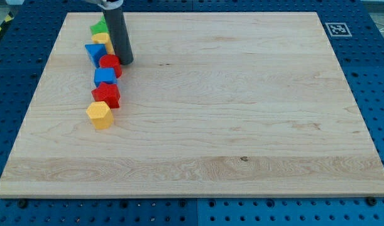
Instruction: Move the blue triangle right a bit
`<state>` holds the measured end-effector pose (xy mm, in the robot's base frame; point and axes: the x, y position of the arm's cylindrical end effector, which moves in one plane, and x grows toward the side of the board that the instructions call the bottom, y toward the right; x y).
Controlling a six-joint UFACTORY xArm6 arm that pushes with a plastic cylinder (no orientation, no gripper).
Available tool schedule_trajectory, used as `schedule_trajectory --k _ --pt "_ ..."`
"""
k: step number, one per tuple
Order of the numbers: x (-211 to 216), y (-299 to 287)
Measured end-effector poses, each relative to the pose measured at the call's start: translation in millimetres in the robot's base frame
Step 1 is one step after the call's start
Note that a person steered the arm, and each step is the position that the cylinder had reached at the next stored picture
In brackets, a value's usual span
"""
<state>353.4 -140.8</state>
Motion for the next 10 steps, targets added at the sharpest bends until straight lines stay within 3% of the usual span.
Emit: schedule_trajectory --k 3,4,5,6,7,9,10 --pt "8 40" --pt "-20 67" --pt "-79 66" --pt "-136 45" --pt "-162 7" --pt "-161 -118" --pt "-153 -145"
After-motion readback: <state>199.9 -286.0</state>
